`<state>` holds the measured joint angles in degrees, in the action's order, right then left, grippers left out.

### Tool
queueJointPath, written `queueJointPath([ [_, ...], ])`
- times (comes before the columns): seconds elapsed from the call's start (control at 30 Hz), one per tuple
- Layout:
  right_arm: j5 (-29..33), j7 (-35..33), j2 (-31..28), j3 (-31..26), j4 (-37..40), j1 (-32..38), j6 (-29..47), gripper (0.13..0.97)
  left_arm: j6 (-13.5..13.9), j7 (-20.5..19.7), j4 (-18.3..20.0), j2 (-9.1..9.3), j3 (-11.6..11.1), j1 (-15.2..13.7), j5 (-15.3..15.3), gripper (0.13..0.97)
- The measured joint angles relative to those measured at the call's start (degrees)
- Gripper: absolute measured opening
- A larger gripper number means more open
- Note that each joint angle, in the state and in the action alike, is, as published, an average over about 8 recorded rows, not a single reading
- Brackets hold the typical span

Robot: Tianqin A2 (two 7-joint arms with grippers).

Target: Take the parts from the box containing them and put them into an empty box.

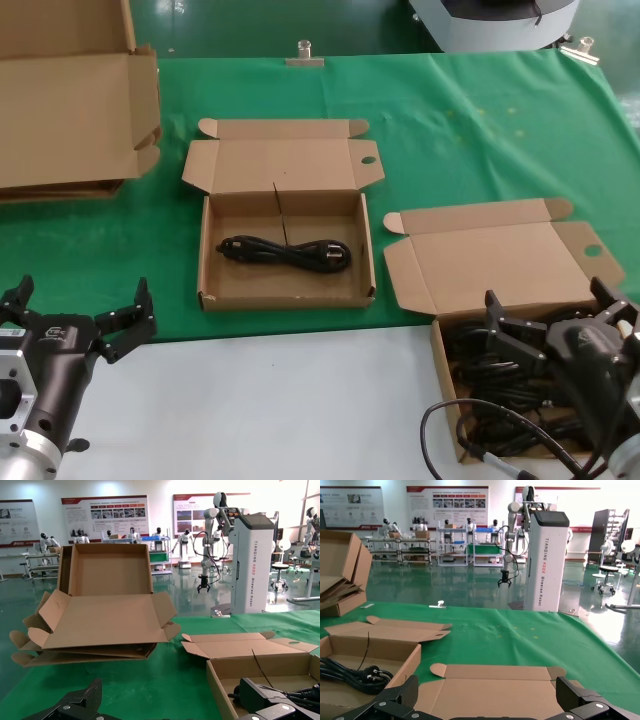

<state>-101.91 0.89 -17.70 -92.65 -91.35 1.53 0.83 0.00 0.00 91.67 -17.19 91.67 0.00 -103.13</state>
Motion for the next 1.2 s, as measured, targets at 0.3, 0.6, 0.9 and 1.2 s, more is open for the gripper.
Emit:
queueJointPath([
  [0.3, 0.0, 0.0, 0.0, 0.0, 0.0, 0.0, 0.0, 0.966, 0.0, 0.0, 0.0, 0.0, 0.0, 0.0, 0.0, 0.966],
  [0.6, 0.0, 0.0, 0.0, 0.0, 0.0, 0.0, 0.0, 0.966, 0.0, 0.0, 0.0, 0.0, 0.0, 0.0, 0.0, 0.966],
  [0.9, 0.0, 0.0, 0.0, 0.0, 0.0, 0.0, 0.0, 0.966, 0.0, 0.0, 0.0, 0.0, 0.0, 0.0, 0.0, 0.966],
  [1.2, 0.0, 0.0, 0.0, 0.0, 0.0, 0.0, 0.0, 0.966, 0.0, 0.0, 0.0, 0.0, 0.0, 0.0, 0.0, 0.966],
])
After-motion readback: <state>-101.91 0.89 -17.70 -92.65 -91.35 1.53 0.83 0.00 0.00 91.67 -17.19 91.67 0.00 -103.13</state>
